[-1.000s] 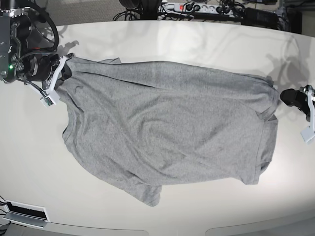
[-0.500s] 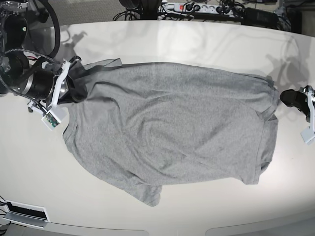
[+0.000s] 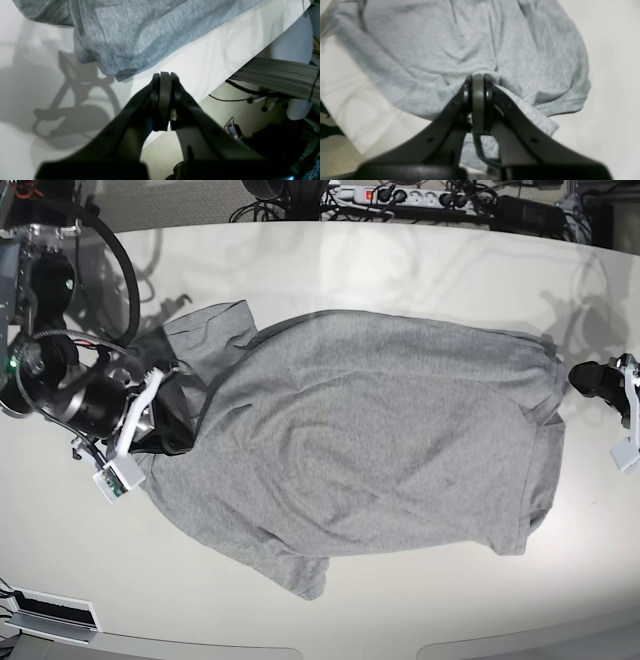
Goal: Layout the t-shirt on the table in an organized manner, then fold the t-shirt properly
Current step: 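Grasp the shirt edge with the right gripper and drag it outward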
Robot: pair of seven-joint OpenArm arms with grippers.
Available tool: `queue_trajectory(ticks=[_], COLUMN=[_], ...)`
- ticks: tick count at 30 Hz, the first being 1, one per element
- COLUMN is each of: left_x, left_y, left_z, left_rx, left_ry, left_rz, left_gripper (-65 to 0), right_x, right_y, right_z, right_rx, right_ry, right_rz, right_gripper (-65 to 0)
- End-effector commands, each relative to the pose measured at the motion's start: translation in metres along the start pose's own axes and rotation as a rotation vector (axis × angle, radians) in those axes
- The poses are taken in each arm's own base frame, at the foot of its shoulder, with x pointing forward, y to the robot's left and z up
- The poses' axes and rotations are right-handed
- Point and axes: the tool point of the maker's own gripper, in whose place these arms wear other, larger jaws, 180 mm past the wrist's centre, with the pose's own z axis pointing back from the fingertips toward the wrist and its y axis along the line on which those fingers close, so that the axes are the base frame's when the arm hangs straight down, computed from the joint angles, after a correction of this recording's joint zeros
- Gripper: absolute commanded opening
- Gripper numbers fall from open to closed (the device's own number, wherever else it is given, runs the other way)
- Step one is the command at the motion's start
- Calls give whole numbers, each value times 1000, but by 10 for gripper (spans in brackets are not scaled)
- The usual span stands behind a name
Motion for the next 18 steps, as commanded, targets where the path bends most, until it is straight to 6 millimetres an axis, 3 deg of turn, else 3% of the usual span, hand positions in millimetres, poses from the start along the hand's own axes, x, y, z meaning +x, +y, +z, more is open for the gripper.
queue_trajectory(ticks=[1,3,5,8,14,18], left_x=[10,10,10,10,10,10], left_y=[4,4,4,4,4,4], left_z=[15,15,15,15,15,15], left_rx=[22,22,22,22,22,22], left_ry=[-32,-32,-32,-32,-33,-32], left_rz=[-19,-19,-19,-20,-20,-20], left_gripper=[-650,-650,-650,-650,-650,-650], right_x=[15,9,3,-2,-25,-7], right_y=[-13,-32,-46,-43,-10,3], right_z=[1,-3,-1,3,8,17], right_rx=[-34,-94,-150,-117,62,153], right_ry=[-41,-1,66,152,273,145], right_rz=[-7,-52,-70,-84,-83,-114], right_gripper=[-485,-298,-202,-200,-228,-265])
